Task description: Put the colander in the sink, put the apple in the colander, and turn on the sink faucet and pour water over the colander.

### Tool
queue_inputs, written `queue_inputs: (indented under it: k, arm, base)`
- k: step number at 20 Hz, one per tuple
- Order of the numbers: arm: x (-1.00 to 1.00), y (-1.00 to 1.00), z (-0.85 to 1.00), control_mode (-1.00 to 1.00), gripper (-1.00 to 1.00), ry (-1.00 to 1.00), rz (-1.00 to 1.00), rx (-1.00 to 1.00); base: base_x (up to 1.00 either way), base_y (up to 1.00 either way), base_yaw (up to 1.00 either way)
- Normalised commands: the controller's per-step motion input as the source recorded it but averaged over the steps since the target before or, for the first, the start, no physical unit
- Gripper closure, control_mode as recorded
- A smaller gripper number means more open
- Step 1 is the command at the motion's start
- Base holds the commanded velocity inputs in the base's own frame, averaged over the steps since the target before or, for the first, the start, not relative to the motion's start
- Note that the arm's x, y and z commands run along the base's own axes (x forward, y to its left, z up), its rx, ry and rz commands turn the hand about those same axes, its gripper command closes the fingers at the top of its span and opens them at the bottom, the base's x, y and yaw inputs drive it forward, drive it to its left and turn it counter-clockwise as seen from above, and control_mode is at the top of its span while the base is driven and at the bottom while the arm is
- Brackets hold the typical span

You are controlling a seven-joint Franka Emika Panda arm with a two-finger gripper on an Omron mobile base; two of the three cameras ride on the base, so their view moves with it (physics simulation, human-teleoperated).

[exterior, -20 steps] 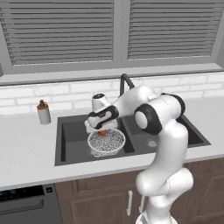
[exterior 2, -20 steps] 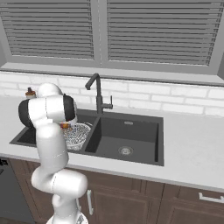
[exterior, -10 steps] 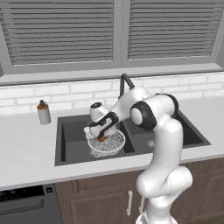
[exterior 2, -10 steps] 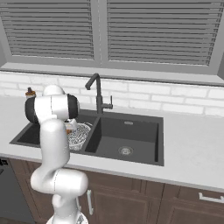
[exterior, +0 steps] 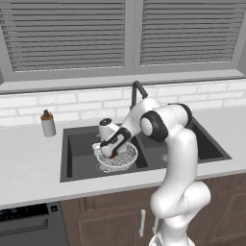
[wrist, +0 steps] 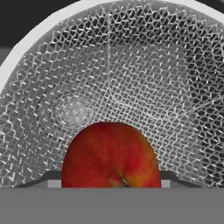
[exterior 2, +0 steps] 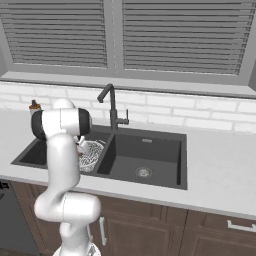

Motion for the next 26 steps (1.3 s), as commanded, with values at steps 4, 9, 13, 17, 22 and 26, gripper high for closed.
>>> queue_inputs:
  k: [4,9,13,17,22,26]
  arm:
    - [0.05,0.0,-0.18,-1.0,1.0,-0.03,-0.02,0.0]
    - [0.07,0.0,-0.07,-1.0,1.0,-0.01,-0.01,0.0]
    - [0.08,0.0,-0.12,-1.0,1.0,-0.01,0.0,0.0]
    - [0.08,0.0,-0.15,-1.0,-1.0,0.0,0.0,0.0]
    - [0.0,0.0,0.0,-1.0,-1.0,0.0,0.0,0.0]
    - [0.0,0.0,0.0,-1.0,-1.0,0.0,0.0,0.0]
  base:
    - [0.0,0.0,0.0]
    - [0.0,0.0,0.0]
    - [0.0,0.0,0.0]
    - [0.0,0.0,0.0]
    - [0.0,0.0,0.0]
    - [0.0,0.0,0.0]
